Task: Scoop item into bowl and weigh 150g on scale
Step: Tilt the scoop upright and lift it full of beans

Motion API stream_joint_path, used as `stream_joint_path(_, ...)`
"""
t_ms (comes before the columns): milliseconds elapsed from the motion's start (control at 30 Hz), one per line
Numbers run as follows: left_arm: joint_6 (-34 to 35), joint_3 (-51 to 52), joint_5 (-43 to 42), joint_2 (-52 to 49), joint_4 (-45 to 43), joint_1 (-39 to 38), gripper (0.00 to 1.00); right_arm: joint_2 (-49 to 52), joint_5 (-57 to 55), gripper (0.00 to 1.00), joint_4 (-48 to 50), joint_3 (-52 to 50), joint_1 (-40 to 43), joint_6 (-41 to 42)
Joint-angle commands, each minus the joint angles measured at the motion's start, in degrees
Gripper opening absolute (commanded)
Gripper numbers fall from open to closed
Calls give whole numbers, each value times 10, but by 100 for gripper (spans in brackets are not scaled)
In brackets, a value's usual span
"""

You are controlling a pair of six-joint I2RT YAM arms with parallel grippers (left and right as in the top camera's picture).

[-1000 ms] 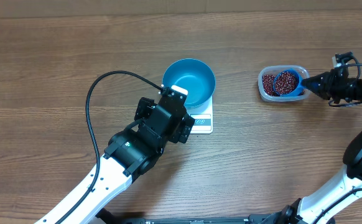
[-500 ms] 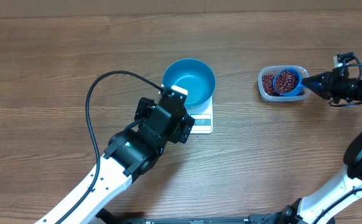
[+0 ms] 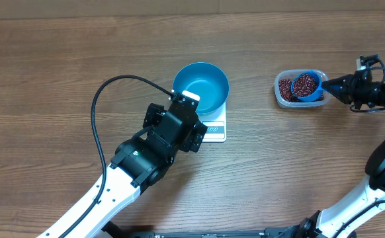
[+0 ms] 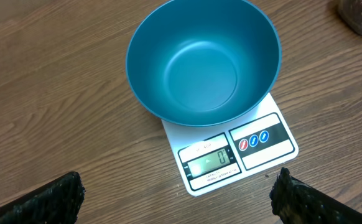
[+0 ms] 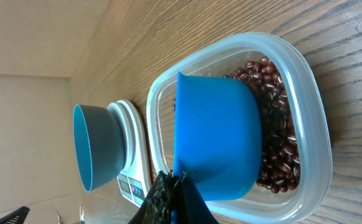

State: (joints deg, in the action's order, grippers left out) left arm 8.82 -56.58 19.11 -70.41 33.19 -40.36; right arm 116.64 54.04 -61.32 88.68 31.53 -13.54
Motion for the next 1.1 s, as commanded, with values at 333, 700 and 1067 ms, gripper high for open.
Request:
stream_joint_path(333,0,-13,3,0,-2,2,100,3,26,4,16,-3,4,33)
stream_joint_path(700,0,-13,3,0,-2,2,100,3,35,4,21,-3,4,43)
stream_joint_path(1067,0,-13,3,0,-2,2,100,3,74,4,25,-3,4,43)
